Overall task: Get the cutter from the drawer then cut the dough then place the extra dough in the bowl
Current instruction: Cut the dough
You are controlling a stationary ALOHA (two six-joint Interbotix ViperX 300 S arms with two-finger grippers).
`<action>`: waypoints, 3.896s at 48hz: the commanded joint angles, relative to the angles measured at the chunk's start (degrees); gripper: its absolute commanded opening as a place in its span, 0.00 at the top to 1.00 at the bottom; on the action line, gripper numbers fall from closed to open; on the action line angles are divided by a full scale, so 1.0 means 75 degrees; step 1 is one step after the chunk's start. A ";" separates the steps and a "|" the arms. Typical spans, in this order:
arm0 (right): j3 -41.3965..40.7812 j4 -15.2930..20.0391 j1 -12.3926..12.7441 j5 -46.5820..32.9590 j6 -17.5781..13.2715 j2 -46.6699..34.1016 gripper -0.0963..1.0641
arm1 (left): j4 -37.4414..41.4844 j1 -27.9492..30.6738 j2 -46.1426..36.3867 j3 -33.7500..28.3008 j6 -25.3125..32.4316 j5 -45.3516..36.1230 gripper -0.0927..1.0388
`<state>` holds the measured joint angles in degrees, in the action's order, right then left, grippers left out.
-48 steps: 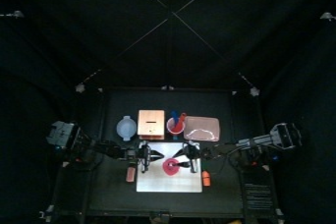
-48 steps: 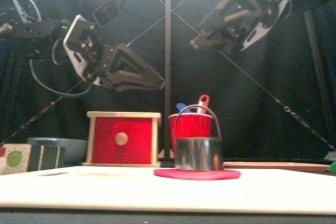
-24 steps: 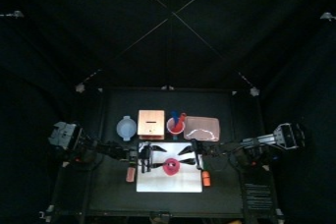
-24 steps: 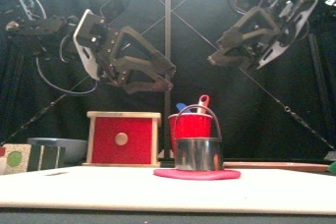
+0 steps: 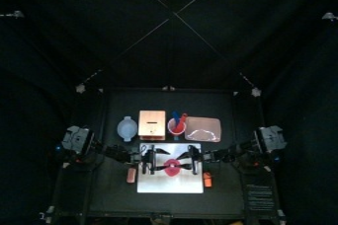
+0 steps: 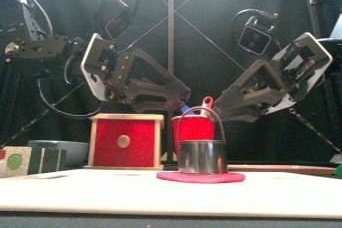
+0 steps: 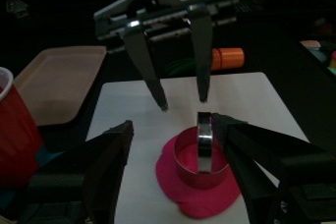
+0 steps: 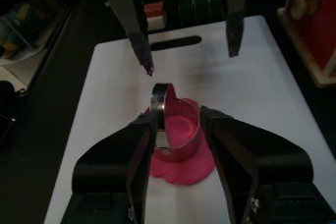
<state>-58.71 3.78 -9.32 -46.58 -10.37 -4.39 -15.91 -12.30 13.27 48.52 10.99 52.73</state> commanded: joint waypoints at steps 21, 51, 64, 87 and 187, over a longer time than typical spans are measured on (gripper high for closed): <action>0.0094 0.2273 -0.1008 -0.0937 0.0949 -0.0410 0.25 | -0.0012 -0.0152 -0.0023 -0.0035 -0.0070 0.0070 0.07; 0.0211 0.2262 -0.0914 -0.0141 0.1254 0.0762 0.25 | -0.0012 -0.0246 -0.0387 0.0152 -0.0023 -0.0246 0.07; 0.0973 0.2203 -0.0809 0.1875 0.1266 0.0703 0.25 | -0.0012 -0.0117 -0.0891 0.0715 -0.0012 -0.0258 0.07; 0.0762 0.2719 -0.0879 0.1453 0.1301 0.0469 0.25 | 0.1020 -0.0105 -0.0141 0.0129 -0.0047 -0.0375 0.07; 0.0703 0.3949 -0.1664 0.0316 0.1324 -0.0516 0.46 | 0.2789 0.0656 0.0586 -0.0422 -0.1500 -0.1137 0.41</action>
<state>-53.44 33.49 -21.80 -44.30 -0.09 -9.84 5.63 -7.21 18.37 45.53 -0.26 45.09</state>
